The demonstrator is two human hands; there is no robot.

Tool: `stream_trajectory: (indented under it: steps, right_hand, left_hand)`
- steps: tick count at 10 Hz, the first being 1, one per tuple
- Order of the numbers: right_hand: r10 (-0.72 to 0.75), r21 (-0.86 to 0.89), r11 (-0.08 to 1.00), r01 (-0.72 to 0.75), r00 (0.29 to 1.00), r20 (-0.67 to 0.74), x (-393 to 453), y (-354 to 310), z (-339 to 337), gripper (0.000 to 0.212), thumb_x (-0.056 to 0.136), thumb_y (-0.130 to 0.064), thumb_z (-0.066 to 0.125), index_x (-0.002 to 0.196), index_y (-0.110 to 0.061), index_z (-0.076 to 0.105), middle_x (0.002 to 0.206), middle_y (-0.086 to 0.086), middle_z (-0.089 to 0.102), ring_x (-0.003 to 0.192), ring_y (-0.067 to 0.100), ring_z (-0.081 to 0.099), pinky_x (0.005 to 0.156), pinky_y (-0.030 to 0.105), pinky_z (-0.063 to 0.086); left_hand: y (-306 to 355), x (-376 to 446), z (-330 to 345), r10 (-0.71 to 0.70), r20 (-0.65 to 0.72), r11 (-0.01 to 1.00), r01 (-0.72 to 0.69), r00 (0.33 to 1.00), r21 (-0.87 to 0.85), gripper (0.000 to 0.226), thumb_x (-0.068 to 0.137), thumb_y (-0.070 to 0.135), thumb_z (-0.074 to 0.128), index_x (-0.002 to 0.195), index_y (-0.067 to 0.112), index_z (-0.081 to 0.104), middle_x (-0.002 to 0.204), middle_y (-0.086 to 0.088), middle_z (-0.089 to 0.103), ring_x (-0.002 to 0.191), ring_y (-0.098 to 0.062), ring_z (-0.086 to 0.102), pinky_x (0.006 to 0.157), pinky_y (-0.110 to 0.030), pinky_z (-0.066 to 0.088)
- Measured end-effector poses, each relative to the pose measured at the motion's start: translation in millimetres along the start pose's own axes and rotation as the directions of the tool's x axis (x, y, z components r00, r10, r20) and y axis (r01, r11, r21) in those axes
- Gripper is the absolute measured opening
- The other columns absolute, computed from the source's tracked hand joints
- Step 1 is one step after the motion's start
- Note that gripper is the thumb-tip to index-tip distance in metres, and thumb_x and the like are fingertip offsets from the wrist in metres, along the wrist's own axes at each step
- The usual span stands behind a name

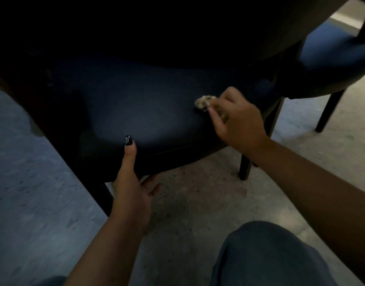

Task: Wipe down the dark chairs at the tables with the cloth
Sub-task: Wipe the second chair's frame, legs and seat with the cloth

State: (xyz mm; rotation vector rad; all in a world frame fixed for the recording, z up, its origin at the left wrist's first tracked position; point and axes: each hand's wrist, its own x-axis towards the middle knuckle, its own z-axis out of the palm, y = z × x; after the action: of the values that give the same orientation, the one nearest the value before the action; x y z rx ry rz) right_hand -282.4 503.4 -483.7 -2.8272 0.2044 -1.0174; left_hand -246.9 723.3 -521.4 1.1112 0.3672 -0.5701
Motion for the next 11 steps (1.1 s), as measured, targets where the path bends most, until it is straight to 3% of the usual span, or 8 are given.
stream_trajectory:
  steps: [2,4,5,6,7,8,10,11]
  right_hand:
    - [0.306,-0.108,0.947,-0.302,0.951,0.029,17,86,-17,0.029,0.095,-0.026,0.054,0.114,-0.007,0.065,0.111,0.016,0.054,0.090,0.026,0.056,0.075,0.026,0.041]
    - [0.736,-0.264,0.630,-0.730,0.670,-0.096,33,128,-9,0.025,0.097,-0.014,0.044,0.107,0.001,0.059,0.103,0.021,0.057,0.091,0.032,0.055,0.082,0.029,0.043]
    - [0.891,-0.181,0.452,-0.873,0.435,0.130,27,137,-9,0.028,0.094,-0.017,0.051,0.117,-0.001,0.055,0.111,0.017,0.058,0.102,0.033,0.056,0.076,0.031,0.044]
    - [0.888,-0.268,0.438,-0.858,0.368,0.275,10,153,4,0.032,0.096,-0.012,0.048,0.127,-0.003,0.046,0.111,0.013,0.048,0.107,0.025,0.047,0.093,0.030,0.038]
    - [0.852,0.532,-0.315,-0.786,0.013,0.523,8,142,20,0.030,0.104,-0.004,0.024,0.096,0.007,0.051,0.101,0.009,0.053,0.106,0.023,0.048,0.089,0.016,0.041]
    - [0.859,0.679,-0.462,-0.571,-0.096,0.504,-10,90,20,0.035,0.102,-0.024,0.036,0.073,-0.013,0.052,0.060,-0.001,0.054,0.059,0.013,0.049,0.048,0.021,0.050]
    - [0.696,0.613,-0.650,-0.448,-0.027,0.718,-33,-7,31,0.049,0.104,-0.025,0.025,0.065,-0.017,0.053,0.057,-0.004,0.044,0.048,0.009,0.041,0.055,0.022,0.046]
    - [0.657,0.556,-0.651,-0.517,-0.017,0.754,-39,-39,26,0.055,0.104,-0.023,0.028,0.051,-0.019,0.042,0.038,-0.008,0.033,0.029,0.004,0.030,0.034,0.012,0.029]
  left_hand:
    - [0,-1,-4,-0.014,0.054,0.999,0.012,0.998,0.043,0.074,0.065,0.067,0.063,0.133,0.039,0.053,0.120,0.008,0.068,0.096,-0.018,0.072,0.099,-0.049,0.041]
    - [-1,-1,0,-0.015,0.009,0.999,0.015,1.000,0.036,0.086,0.056,0.066,0.064,0.135,0.036,0.049,0.121,0.007,0.067,0.097,-0.020,0.071,0.089,-0.040,0.042]
    - [0,-1,0,-0.016,0.000,0.999,0.016,1.000,0.029,0.085,0.055,0.065,0.064,0.134,0.035,0.050,0.120,0.007,0.067,0.096,-0.020,0.071,0.089,-0.041,0.043]
    - [-1,-1,0,-0.015,-0.002,0.999,0.015,1.000,0.028,0.088,0.053,0.066,0.065,0.134,0.035,0.049,0.121,0.008,0.067,0.096,-0.020,0.071,0.090,-0.042,0.043]
    - [0,-2,0,-0.023,-0.010,0.999,0.024,1.000,0.028,0.094,0.052,0.067,0.065,0.137,0.033,0.046,0.124,0.006,0.065,0.101,-0.019,0.068,0.087,-0.041,0.044]
    - [0,-2,1,-0.044,-0.020,0.999,0.044,0.999,0.013,0.091,0.057,0.065,0.064,0.138,0.030,0.044,0.124,0.005,0.064,0.103,-0.018,0.066,0.078,-0.037,0.044]
    - [0,0,2,-0.063,-0.048,0.998,0.063,0.997,-0.012,0.097,0.051,0.067,0.065,0.138,0.030,0.042,0.120,0.007,0.065,0.102,-0.018,0.067,0.072,-0.033,0.042]
    - [0,0,1,-0.069,-0.020,0.998,0.069,0.997,0.008,0.101,0.048,0.070,0.065,0.139,0.031,0.040,0.123,0.007,0.064,0.101,-0.017,0.068,0.072,-0.032,0.041]
